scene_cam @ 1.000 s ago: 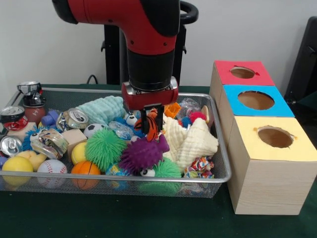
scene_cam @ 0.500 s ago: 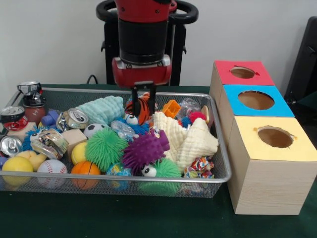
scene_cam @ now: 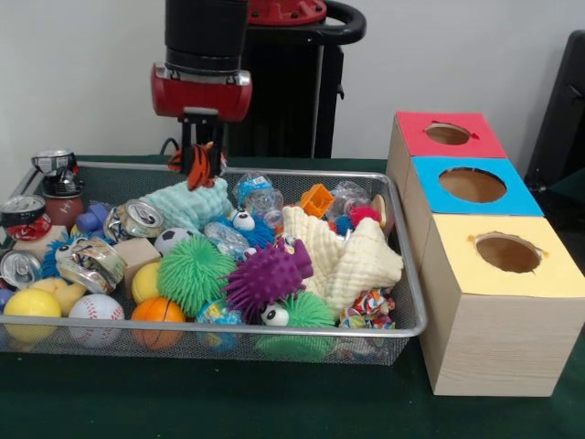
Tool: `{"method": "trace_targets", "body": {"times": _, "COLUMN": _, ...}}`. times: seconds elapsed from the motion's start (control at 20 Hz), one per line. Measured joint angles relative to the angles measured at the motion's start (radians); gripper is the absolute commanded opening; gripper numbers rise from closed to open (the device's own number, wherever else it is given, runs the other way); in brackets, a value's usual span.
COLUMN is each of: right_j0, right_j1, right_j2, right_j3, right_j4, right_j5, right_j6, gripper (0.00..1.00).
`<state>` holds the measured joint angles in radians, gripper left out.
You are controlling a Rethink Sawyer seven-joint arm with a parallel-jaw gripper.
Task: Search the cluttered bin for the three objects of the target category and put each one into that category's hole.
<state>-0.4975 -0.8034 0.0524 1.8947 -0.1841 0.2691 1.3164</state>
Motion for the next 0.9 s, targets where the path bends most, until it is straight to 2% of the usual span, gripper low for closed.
{"method": "trace_targets", "body": {"times": 0.15, "right_j0": -0.024, "right_j1": -0.027, "right_j2": -0.023, "right_j3": 0.080, "right_j4": -0.020, "right_j5": -0.045, "right_j6": 0.000, "gripper": 0.00}}
{"method": "trace_targets", "body": {"times": 0.25, "right_j0": -0.026, "right_j1": -0.033, "right_j2": -0.032, "right_j3": 0.104, "right_j4": -0.030, "right_j5": -0.058, "right_j6": 0.000, "gripper": 0.00}}
{"method": "trace_targets", "body": {"times": 0.35, "right_j0": -0.022, "right_j1": -0.052, "right_j2": -0.053, "right_j3": 0.167, "right_j4": -0.062, "right_j5": -0.090, "right_j6": 0.000, "gripper": 0.00}}
{"method": "trace_targets", "body": {"times": 0.45, "right_j0": -0.018, "right_j1": -0.056, "right_j2": -0.059, "right_j3": 0.184, "right_j4": -0.071, "right_j5": -0.100, "right_j6": 0.000, "gripper": 0.00}}
{"method": "trace_targets", "body": {"times": 0.5, "right_j0": -0.003, "right_j1": -0.066, "right_j2": -0.075, "right_j3": 0.229, "right_j4": -0.095, "right_j5": -0.126, "right_j6": 0.000, "gripper": 0.00}}
{"method": "trace_targets", "body": {"times": 0.9, "right_j0": 0.073, "right_j1": -0.097, "right_j2": -0.100, "right_j3": 0.360, "right_j4": -0.141, "right_j5": -0.188, "right_j6": 0.000, "gripper": 0.00}}
